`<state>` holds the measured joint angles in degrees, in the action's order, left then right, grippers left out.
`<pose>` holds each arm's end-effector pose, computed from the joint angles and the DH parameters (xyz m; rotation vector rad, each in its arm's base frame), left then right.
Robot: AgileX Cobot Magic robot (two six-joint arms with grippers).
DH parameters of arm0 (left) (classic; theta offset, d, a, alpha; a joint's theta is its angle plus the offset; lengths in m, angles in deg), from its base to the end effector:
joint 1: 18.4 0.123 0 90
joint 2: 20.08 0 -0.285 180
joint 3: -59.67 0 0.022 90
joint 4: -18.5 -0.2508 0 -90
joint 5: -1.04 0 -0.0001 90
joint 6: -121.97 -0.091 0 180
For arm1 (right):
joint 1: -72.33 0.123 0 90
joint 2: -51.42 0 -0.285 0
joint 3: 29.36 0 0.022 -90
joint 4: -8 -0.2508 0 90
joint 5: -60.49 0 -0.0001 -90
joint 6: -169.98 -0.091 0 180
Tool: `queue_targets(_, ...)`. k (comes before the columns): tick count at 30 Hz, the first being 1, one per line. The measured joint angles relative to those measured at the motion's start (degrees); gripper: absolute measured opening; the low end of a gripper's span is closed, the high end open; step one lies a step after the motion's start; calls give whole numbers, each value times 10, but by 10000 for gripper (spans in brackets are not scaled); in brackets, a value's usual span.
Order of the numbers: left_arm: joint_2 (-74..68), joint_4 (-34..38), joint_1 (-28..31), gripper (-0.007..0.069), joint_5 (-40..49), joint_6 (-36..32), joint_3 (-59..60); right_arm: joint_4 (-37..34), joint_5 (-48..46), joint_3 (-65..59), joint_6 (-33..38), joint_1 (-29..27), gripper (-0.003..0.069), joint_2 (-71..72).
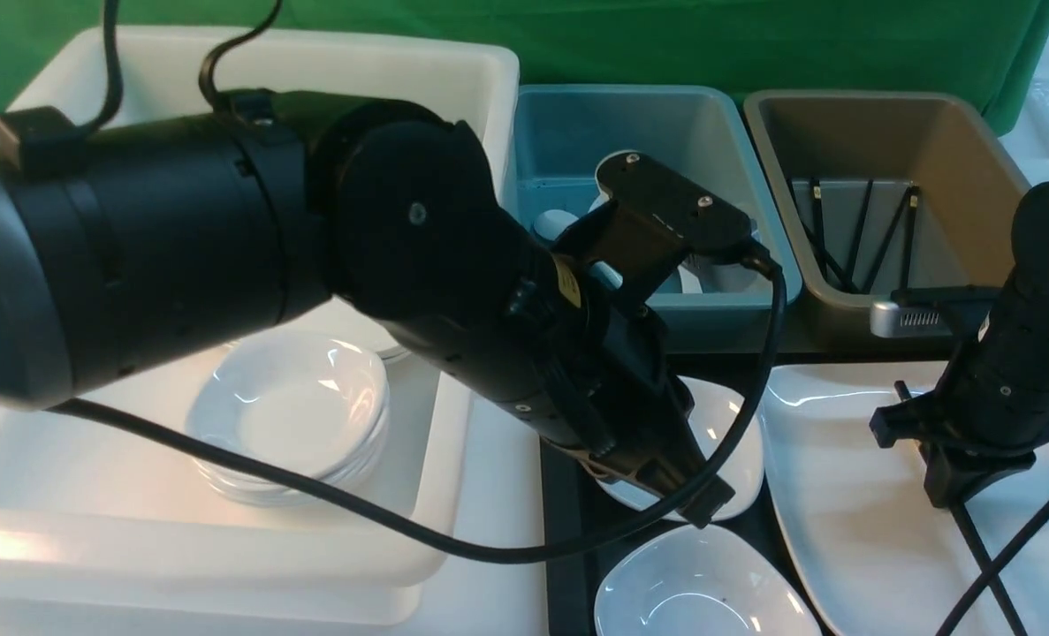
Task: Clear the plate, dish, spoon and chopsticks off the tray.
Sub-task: Use the right arm to grab a pair of chopsticks from the plate
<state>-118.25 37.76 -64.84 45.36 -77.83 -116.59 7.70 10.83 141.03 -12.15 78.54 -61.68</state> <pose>0.2202 -0.2621 0.3027 1.2230 2.2772 -0.5695 0.3446 0.0379 0.1779 -0.1024 3.0073 0.0209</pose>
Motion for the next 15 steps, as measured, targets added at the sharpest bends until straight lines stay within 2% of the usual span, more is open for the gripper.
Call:
queue_targets(9,0,0,0,1,0,2,1,-65,-39,0,45,26,75,96)
queue_targets(15,0,0,0,1,-1,11,1,-75,-77,25,62,26,75,111)
